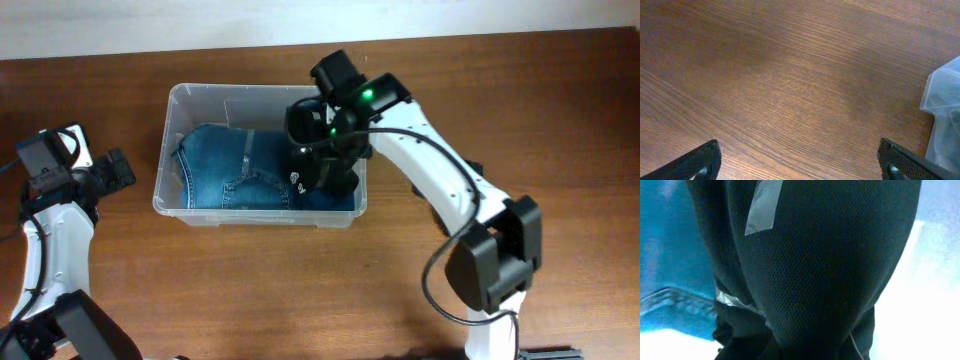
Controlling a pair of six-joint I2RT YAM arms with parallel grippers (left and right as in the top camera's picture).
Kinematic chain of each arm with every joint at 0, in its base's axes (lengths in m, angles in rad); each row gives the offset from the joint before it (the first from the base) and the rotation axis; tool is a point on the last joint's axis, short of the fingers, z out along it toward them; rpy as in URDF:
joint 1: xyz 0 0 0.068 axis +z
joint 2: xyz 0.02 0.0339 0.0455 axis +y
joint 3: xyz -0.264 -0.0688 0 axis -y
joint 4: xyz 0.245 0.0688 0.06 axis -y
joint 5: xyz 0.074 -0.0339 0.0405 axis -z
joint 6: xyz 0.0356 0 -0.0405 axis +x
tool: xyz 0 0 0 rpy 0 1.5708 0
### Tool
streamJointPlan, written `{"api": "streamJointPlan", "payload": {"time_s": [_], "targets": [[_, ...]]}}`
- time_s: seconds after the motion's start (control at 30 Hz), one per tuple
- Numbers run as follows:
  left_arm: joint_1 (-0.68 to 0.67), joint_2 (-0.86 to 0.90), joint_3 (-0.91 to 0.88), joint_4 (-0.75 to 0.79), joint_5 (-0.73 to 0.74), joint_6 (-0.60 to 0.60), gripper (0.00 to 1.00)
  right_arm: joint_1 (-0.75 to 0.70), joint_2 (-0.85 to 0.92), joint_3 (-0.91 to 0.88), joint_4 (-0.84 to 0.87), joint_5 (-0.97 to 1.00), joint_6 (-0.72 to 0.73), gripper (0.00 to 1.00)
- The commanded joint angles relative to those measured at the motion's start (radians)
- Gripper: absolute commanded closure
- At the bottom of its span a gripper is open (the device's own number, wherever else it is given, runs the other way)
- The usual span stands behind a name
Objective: Pack container
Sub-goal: 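Carry the black garment into the box and release it with the right gripper, then grasp the remaining black garment with the right gripper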
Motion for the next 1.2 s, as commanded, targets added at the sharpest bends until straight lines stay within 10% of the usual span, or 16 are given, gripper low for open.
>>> {"api": "streamJointPlan", "payload": {"time_s": [0.0, 0.27, 0.67, 1.17], "targets": [[0.005, 0.012, 0.010, 0.002, 0.033, 0.001, 0.01, 0.027, 0.021, 0.010, -0.008, 0.060, 0.033, 0.71], [0.005, 0.012, 0.010, 0.002, 0.037, 0.001, 0.01, 0.024, -0.023, 0.196, -0.135, 0.063, -0.065, 0.02], [0.005, 0.012, 0.010, 0.003, 0.037, 0.002, 0.01, -0.452, -0.050, 0.309, -0.541, 0.166, -0.108, 0.01], [0.005, 0.012, 0.010, 0.008, 0.037, 0.002, 0.01, -0.626, -0.050, -0.388, 0.011, 0.136, -0.507, 0.06]]}}
